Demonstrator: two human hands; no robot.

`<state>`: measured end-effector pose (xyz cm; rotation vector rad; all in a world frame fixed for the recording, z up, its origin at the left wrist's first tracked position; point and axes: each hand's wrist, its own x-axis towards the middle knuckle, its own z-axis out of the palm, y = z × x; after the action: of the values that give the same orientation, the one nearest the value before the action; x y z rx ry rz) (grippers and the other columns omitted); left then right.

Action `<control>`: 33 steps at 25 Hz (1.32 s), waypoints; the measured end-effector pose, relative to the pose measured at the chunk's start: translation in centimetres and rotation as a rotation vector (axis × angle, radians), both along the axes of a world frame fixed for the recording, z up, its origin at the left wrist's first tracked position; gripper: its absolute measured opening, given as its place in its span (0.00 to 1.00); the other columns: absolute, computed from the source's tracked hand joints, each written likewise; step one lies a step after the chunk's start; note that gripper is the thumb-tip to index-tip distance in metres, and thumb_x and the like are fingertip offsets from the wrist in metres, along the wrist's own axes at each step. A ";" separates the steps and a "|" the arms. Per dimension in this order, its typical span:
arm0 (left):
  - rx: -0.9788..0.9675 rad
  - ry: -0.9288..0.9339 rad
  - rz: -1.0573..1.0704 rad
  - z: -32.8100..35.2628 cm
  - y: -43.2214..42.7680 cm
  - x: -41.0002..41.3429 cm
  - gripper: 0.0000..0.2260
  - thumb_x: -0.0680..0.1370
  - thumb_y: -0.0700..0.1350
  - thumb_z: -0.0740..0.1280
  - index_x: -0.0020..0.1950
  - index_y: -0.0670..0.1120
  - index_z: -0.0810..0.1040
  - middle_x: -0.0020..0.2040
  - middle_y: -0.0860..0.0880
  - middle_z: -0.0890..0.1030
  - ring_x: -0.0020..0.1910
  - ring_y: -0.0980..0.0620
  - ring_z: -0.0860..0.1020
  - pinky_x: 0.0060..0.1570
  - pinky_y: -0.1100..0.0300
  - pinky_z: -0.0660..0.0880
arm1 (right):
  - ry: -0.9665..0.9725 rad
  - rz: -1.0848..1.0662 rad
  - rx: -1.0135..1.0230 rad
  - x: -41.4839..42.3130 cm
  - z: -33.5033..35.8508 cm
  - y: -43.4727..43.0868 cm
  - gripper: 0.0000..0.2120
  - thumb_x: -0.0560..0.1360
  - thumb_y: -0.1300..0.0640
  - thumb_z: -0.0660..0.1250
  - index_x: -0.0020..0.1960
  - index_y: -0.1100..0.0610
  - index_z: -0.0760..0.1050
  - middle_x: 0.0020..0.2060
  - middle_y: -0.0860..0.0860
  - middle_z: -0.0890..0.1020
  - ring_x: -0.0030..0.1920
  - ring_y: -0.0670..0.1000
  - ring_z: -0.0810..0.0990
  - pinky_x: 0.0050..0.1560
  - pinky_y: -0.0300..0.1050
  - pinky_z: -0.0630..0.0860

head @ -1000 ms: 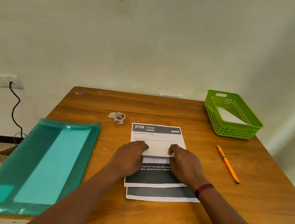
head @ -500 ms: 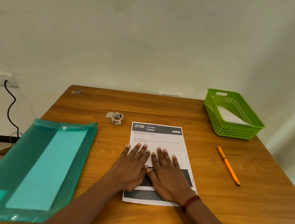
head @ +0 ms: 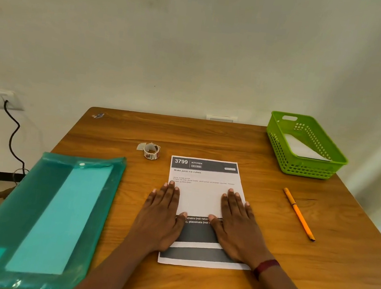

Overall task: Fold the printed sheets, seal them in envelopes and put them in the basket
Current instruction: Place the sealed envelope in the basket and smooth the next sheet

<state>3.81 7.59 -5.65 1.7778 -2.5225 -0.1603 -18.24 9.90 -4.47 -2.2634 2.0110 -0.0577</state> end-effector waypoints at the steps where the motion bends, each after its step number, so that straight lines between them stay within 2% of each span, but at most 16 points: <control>1: -0.002 0.001 0.005 -0.1 0.0 -0.1 0.38 0.74 0.63 0.32 0.80 0.45 0.39 0.80 0.46 0.39 0.79 0.48 0.38 0.75 0.50 0.37 | 0.004 -0.001 0.002 -0.1 0.0 0.0 0.44 0.71 0.32 0.28 0.79 0.57 0.42 0.79 0.55 0.42 0.78 0.52 0.39 0.77 0.53 0.40; 8: 0.028 0.023 -0.001 0.3 0.0 0.1 0.40 0.72 0.65 0.31 0.80 0.46 0.40 0.81 0.46 0.41 0.79 0.48 0.39 0.75 0.51 0.37 | -0.002 -0.026 -0.012 0.2 -0.1 0.1 0.45 0.71 0.32 0.27 0.79 0.57 0.43 0.79 0.55 0.43 0.79 0.52 0.41 0.77 0.54 0.39; 11: 0.062 0.019 -0.011 0.9 -0.4 0.3 0.40 0.73 0.67 0.34 0.80 0.47 0.44 0.81 0.47 0.44 0.79 0.48 0.43 0.76 0.51 0.42 | 0.034 -0.007 0.029 0.0 0.5 -0.2 0.44 0.73 0.30 0.30 0.79 0.56 0.45 0.79 0.55 0.46 0.79 0.54 0.44 0.77 0.59 0.44; 14: 0.124 -0.019 -0.048 2.5 -1.8 0.9 0.34 0.79 0.67 0.50 0.80 0.49 0.51 0.81 0.47 0.50 0.79 0.47 0.50 0.75 0.48 0.52 | 0.068 0.035 0.040 -1.0 1.9 -1.6 0.36 0.77 0.32 0.46 0.77 0.53 0.56 0.78 0.55 0.56 0.77 0.56 0.55 0.75 0.60 0.55; 16: 0.165 0.028 -0.061 3.8 -2.9 1.2 0.34 0.77 0.65 0.61 0.78 0.52 0.58 0.79 0.48 0.58 0.76 0.47 0.58 0.72 0.50 0.61 | 0.038 0.051 0.023 -1.8 2.9 -2.7 0.34 0.76 0.32 0.57 0.75 0.50 0.62 0.75 0.53 0.63 0.73 0.55 0.61 0.70 0.56 0.63; 18: 0.189 0.084 -0.060 4.6 -4.1 1.3 0.36 0.72 0.63 0.70 0.76 0.55 0.62 0.74 0.48 0.66 0.72 0.47 0.64 0.67 0.51 0.67 | -0.002 0.054 0.045 -2.6 3.5 -3.7 0.38 0.71 0.31 0.65 0.74 0.48 0.62 0.71 0.52 0.67 0.71 0.55 0.64 0.67 0.55 0.65; 20: 0.215 0.072 -0.051 5.0 -5.2 1.1 0.40 0.68 0.62 0.75 0.76 0.56 0.62 0.72 0.48 0.67 0.70 0.46 0.64 0.66 0.48 0.68 | -0.001 0.063 0.090 -2.9 3.9 -4.8 0.43 0.67 0.32 0.70 0.76 0.47 0.59 0.69 0.53 0.68 0.70 0.56 0.63 0.67 0.56 0.65; 24: 0.284 -0.030 -0.027 5.6 -6.7 0.2 0.44 0.65 0.61 0.77 0.75 0.56 0.59 0.74 0.47 0.62 0.73 0.44 0.59 0.68 0.42 0.65 | 0.000 0.085 0.200 -2.8 4.4 -6.6 0.45 0.64 0.32 0.73 0.74 0.45 0.60 0.67 0.54 0.67 0.69 0.57 0.61 0.67 0.57 0.64; 27: 0.252 -0.009 -0.032 5.8 -6.3 -0.1 0.42 0.65 0.60 0.78 0.74 0.55 0.61 0.73 0.47 0.63 0.71 0.45 0.61 0.67 0.42 0.66 | 0.003 0.103 0.157 -2.8 4.4 -6.7 0.44 0.61 0.33 0.75 0.71 0.46 0.63 0.65 0.54 0.66 0.67 0.57 0.61 0.66 0.55 0.64; 30: 0.148 0.073 -0.049 5.8 -5.0 0.4 0.40 0.64 0.58 0.79 0.72 0.54 0.65 0.69 0.49 0.68 0.68 0.47 0.66 0.63 0.45 0.70 | -0.051 0.089 0.035 -2.5 4.4 -5.9 0.43 0.60 0.35 0.77 0.69 0.48 0.65 0.65 0.52 0.67 0.66 0.56 0.63 0.64 0.54 0.65; 33: 0.052 0.287 -0.012 6.0 -4.1 1.0 0.30 0.65 0.56 0.79 0.65 0.54 0.74 0.65 0.52 0.75 0.63 0.49 0.72 0.60 0.46 0.72 | -0.156 0.073 -0.031 -2.5 4.6 -4.9 0.35 0.65 0.39 0.76 0.66 0.48 0.68 0.65 0.49 0.73 0.65 0.54 0.68 0.63 0.54 0.67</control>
<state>4.78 3.51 0.35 1.6226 -2.3448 -0.4510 -20.71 5.04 0.09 -2.2701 1.8613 -0.2525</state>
